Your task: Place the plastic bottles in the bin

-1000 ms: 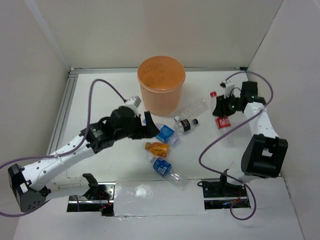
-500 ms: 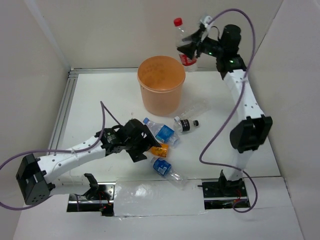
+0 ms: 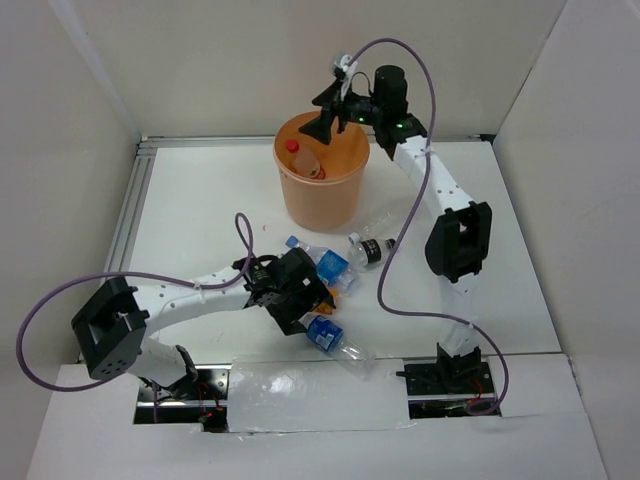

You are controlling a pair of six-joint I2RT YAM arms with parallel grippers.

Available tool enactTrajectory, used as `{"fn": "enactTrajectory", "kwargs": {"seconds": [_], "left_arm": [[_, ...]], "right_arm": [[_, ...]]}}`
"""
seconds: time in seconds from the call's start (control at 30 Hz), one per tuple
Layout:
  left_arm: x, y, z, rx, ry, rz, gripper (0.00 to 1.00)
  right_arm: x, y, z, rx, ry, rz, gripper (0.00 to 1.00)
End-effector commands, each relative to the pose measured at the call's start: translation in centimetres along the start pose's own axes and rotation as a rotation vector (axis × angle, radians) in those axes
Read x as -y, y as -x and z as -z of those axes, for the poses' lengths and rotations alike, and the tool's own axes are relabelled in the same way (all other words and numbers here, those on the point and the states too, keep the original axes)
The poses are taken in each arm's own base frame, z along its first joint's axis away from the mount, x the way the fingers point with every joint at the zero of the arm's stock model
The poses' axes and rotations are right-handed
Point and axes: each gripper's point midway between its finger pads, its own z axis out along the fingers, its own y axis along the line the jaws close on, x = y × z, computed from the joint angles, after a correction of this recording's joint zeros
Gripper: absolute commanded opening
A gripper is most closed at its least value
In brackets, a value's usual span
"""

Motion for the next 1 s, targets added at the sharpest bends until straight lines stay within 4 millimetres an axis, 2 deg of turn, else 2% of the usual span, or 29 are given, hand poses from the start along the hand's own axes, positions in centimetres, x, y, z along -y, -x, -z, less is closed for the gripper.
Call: {"fn": "enactTrajectory", "kwargs": {"seconds": [0.0,0.03,0.07,0.13,0.17,0.2,0.27,0.3,0.33,0.37,0.4,0.57,0.6,0.67,0.7,0.77,0.83,0.87,0.93,0.97], "left_arm": [[2.0,-1.0,-0.6,-0.045,-0.02,-0.01,1.0],[1.9,-1.8,-0.8,-0.074,-0.009,-0.017,1.0],[1.8,-1.9,-1.0,-0.083,0.008,-0.024,1.0],[1.4,-2.4,-1.9,-0.102,0.038,-0.04,1.0],[1.4,-2.6,-2.0,-0.11,0.052,-0.038,1.0],[1.1,-2.6,-2.4,-0.11,0.064,-0.046,0.98],[0.8,-2.8,-3.2,-0.113,0.089,-0.051,0.94],[1.0,-3.0,-3.3,-0.124,0.092,-0.05,0.94],[0.4,-3.7,-3.8,-0.151,0.116,-0.065,0.92],[0.2,-3.7,-4.0,-0.151,0.125,-0.064,0.92],[0.3,-4.3,-3.9,-0.168,0.118,-0.074,0.92],[0.0,-4.7,-4.2,-0.154,0.128,-0.103,0.82],[-0.1,-5.0,-4.1,-0.159,0.129,-0.12,0.72],[-0.5,-5.3,-4.1,-0.163,0.139,-0.129,0.62],[-0.5,-5.3,-4.1,-0.163,0.139,-0.129,0.53],[0.0,-5.6,-3.8,-0.158,0.121,-0.15,0.44],[-0.6,-5.7,-3.7,-0.151,0.14,-0.168,0.37],[0.2,-5.8,-3.2,-0.152,0.116,-0.171,0.23],[0.2,-5.6,-2.3,-0.126,0.115,-0.208,0.12],[1.1,-6.0,-1.6,-0.121,0.086,-0.24,0.02]], "right_arm": [[0.2,8.4,5.8,0.097,-0.073,0.092,1.0],[-0.3,9.7,7.1,0.108,-0.077,0.088,1.0],[0.1,8.3,7.9,0.084,-0.093,0.058,1.0],[1.0,7.5,10.5,0.066,-0.129,0.026,1.0],[0.3,8.3,12.0,0.07,-0.136,0.036,1.0],[0.4,6.0,12.7,0.041,-0.15,-0.008,1.0],[0.6,4.8,15.0,0.024,-0.182,-0.031,1.0],[-0.3,3.9,16.0,0.013,-0.187,-0.05,1.0],[-0.7,2.8,17.5,-0.001,-0.203,-0.074,1.0],[-0.2,2.7,18.0,-0.002,-0.219,-0.075,1.0],[-0.4,1.6,19.3,-0.021,-0.243,-0.099,1.0],[-1.1,-3.2,22.6,-0.104,-0.277,-0.234,1.0],[-1.7,-4.7,23.2,-0.127,-0.276,-0.269,1.0],[-1.7,-6.0,24.7,-0.144,-0.306,-0.302,1.0],[-1.9,-6.6,25.2,-0.155,-0.314,-0.314,1.0],[-1.9,-8.4,26.4,-0.176,-0.339,-0.355,1.0],[-2.1,-9.7,27.2,-0.197,-0.339,-0.387,1.0],[-2.0,-9.9,27.9,-0.198,-0.348,-0.396,1.0],[-1.9,-10.9,28.5,-0.212,-0.348,-0.439,1.0],[-1.9,-11.0,29.0,-0.211,-0.352,-0.44,1.0]]}}
